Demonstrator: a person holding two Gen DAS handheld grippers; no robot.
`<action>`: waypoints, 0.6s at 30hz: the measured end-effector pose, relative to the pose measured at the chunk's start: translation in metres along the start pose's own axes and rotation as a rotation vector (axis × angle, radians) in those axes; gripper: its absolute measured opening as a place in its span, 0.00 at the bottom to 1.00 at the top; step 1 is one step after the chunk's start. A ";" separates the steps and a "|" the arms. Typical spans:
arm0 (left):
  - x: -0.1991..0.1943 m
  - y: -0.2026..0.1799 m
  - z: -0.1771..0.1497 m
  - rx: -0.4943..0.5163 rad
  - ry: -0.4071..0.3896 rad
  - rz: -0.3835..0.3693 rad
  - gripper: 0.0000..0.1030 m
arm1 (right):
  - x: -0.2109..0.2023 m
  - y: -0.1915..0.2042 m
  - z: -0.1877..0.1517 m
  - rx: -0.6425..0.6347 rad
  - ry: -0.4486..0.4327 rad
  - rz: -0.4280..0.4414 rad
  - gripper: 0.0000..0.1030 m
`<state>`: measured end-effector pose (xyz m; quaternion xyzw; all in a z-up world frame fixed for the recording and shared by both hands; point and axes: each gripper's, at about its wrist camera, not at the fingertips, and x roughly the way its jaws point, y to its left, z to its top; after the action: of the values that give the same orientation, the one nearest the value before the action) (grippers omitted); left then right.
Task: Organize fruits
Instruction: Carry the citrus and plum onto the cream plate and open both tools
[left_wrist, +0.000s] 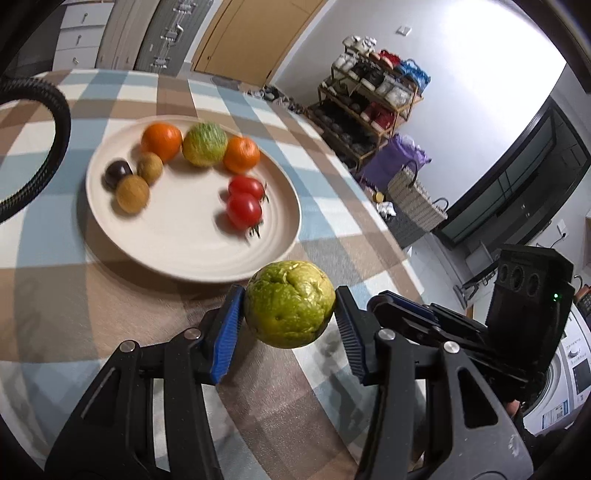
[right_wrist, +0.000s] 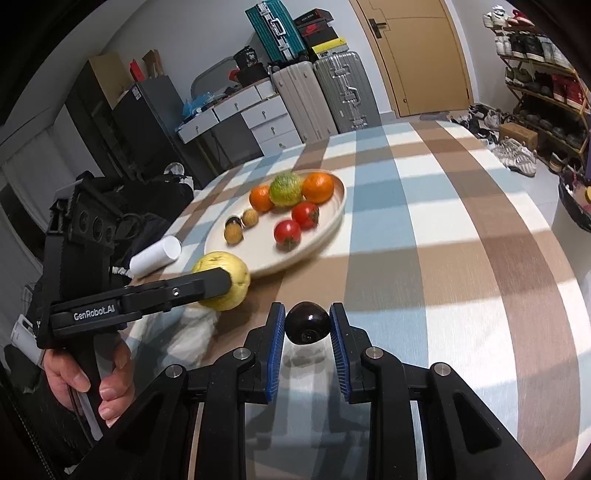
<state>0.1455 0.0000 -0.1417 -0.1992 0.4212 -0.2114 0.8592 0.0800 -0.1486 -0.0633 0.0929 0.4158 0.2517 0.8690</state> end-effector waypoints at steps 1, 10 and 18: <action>-0.004 0.001 0.003 -0.001 -0.011 0.004 0.45 | 0.001 0.001 0.005 -0.003 -0.004 0.005 0.24; -0.025 0.020 0.044 0.013 -0.091 0.055 0.45 | 0.019 0.022 0.070 -0.072 -0.045 0.062 0.24; -0.008 0.046 0.070 -0.023 -0.094 0.089 0.45 | 0.063 0.030 0.121 -0.074 -0.021 0.105 0.24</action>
<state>0.2067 0.0544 -0.1205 -0.2000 0.3914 -0.1586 0.8841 0.1954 -0.0847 -0.0176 0.0848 0.3913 0.3111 0.8619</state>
